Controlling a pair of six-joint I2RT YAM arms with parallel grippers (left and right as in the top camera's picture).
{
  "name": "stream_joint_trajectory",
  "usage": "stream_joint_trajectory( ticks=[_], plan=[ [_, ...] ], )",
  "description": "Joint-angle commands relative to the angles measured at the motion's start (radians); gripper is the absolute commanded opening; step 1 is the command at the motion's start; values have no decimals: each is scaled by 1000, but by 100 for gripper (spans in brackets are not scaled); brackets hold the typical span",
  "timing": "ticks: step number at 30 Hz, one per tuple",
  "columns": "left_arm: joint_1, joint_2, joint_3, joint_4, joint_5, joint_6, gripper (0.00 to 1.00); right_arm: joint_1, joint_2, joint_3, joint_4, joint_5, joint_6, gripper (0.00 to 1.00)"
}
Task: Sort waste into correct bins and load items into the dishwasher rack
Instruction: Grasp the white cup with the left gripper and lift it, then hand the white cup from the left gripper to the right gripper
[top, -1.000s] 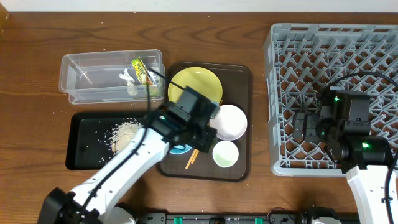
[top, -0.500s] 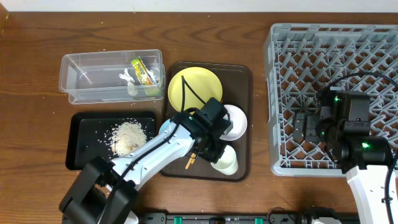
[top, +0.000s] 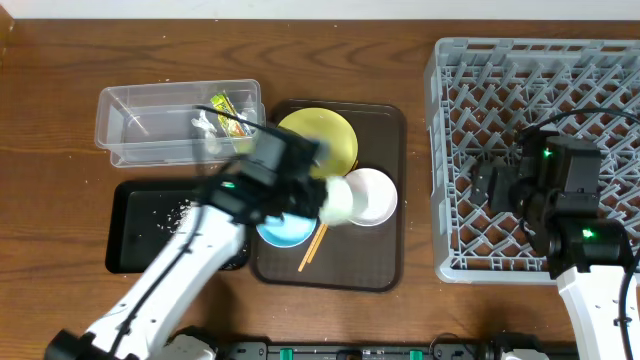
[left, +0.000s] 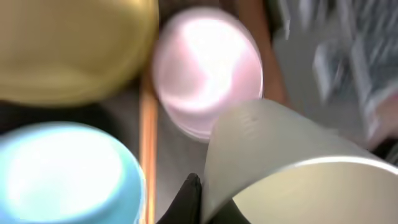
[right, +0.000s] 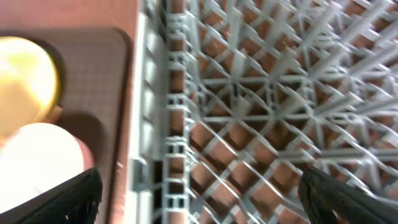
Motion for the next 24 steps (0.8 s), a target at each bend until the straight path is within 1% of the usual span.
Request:
stream_joint_trajectory(
  ticks=[1,5,8,10,12,14,18,24],
  plan=[
    [115,14,11,98,234,-142,6,13,4,18,18,-272,-1,99],
    [190,102,11,319,541,-292,6,36,55,14,16,-587,-130,99],
    [193,179,11,445,702,-406,6,67,102,7,17,-723,-191,99],
    [187,227,11,512,787,-470,6,96,142,6,19,-775,-220,99],
    [181,269,11,554,840,-523,6,129,180,6,34,-807,-238,99],
    [177,296,11,569,867,-550,6,171,222,6,76,-830,-240,99],
    [177,314,11,569,922,-553,6,220,275,6,181,-833,-239,99],
    [176,314,11,569,1009,-572,6,245,303,6,412,-867,-240,99]
  ],
)
